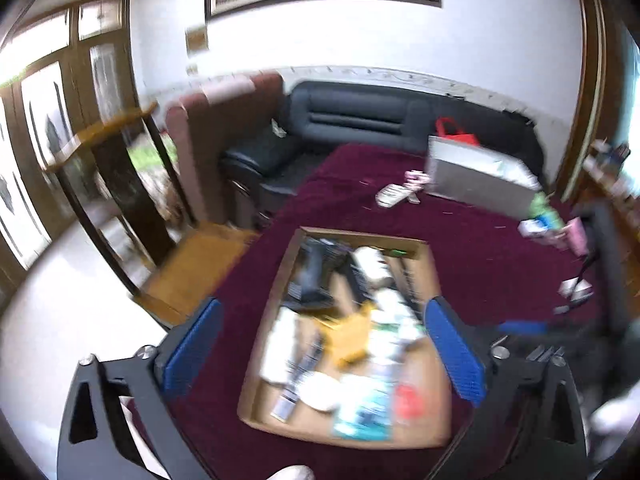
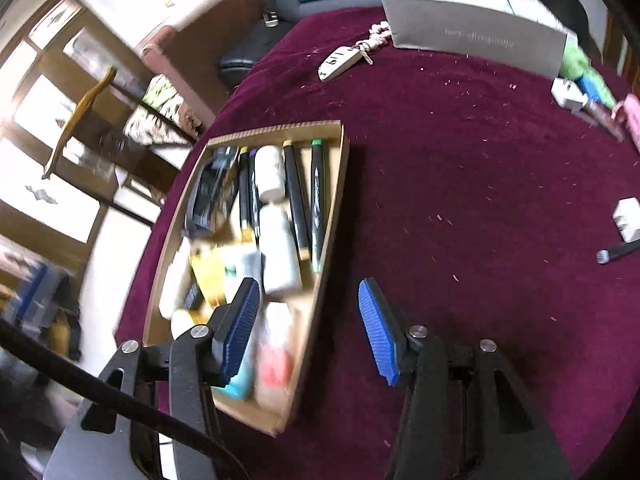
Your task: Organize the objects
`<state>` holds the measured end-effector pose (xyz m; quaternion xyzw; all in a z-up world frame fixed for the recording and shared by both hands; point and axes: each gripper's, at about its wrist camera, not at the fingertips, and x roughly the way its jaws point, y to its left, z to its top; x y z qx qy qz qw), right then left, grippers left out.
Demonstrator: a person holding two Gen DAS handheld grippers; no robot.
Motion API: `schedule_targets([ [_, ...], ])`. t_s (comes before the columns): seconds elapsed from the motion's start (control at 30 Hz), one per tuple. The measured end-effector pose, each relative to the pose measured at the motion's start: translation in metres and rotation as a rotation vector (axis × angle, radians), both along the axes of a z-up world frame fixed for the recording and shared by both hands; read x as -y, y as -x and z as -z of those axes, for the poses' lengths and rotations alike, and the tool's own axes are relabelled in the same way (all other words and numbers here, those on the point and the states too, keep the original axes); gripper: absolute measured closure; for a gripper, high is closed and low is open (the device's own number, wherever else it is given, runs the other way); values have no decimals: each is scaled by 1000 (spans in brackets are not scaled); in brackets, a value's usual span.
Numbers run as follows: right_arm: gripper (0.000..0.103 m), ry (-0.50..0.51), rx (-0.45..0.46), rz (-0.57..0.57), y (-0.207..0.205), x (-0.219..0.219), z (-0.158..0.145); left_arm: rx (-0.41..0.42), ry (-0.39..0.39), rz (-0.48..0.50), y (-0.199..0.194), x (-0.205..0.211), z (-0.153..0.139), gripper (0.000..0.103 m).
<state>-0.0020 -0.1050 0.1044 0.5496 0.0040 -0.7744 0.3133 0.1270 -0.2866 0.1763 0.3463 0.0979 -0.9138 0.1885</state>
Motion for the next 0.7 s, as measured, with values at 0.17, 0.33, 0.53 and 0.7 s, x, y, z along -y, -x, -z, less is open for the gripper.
schedule_targets([
  [0.17,50,0,8,-73,-34,-15,8,14,-155,6,-11,-19,5,3],
  [0.33,50,-1,-5,-103,-50,-33,11,51,-137,-57,-26,-27,6,3],
  [0.53,50,-51,-91,-171,-79,-32,6,113,-163,-136,-43,-28,24,3],
  [0.7,50,-73,-130,-233,-99,-17,5,176,-115,-190,-51,-29,33,3],
])
